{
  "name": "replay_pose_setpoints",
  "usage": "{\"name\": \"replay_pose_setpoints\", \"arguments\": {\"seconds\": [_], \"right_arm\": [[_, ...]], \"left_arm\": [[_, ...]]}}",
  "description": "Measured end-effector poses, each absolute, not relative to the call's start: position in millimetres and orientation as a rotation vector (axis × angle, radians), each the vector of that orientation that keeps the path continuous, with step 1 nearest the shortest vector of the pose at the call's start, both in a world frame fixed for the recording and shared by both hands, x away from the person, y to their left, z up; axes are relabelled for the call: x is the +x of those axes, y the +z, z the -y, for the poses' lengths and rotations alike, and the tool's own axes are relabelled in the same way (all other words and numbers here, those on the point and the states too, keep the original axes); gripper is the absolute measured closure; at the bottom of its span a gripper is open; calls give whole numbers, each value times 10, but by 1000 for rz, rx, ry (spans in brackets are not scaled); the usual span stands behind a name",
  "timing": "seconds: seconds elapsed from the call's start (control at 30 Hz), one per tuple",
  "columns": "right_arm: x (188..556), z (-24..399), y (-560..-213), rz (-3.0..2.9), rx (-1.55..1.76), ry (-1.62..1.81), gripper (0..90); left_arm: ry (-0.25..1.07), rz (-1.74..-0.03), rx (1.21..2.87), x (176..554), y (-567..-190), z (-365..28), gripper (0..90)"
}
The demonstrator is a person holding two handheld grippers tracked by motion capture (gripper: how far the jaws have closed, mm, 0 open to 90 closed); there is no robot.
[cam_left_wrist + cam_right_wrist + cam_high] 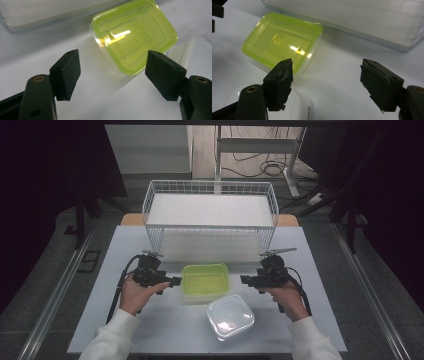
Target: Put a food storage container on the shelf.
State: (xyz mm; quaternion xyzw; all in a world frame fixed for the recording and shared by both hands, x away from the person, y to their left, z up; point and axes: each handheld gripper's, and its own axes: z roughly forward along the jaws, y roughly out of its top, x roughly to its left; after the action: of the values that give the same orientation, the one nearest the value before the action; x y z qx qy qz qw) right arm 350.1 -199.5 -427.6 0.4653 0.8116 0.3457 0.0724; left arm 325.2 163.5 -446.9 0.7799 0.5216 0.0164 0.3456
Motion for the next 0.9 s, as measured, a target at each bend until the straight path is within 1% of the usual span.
{"name": "replay_pose_setpoints", "arguments": {"seconds": [0.27,0.43,0.57,0.8,0.9], "right_arm": [[3696,1785,-4394,-2511,1420,1075,333],[3747,1701,-4435,-2544,1428,1100,352],[3818,1631,-4515,-2574,1462,1099,384],[3899,1571,-4637,-2599,1513,1088,417],[3941,1552,-4686,-2608,1527,1097,438]], "left_arm": [[-11,-1372,1981,3376,-4485,-1591,296],[-53,-1380,1952,3452,-4548,-1600,311],[-87,-1404,1929,3506,-4624,-1588,347],[-163,-1453,1898,3594,-4813,-1597,372],[-193,-1448,1890,3605,-4860,-1591,378]]}}
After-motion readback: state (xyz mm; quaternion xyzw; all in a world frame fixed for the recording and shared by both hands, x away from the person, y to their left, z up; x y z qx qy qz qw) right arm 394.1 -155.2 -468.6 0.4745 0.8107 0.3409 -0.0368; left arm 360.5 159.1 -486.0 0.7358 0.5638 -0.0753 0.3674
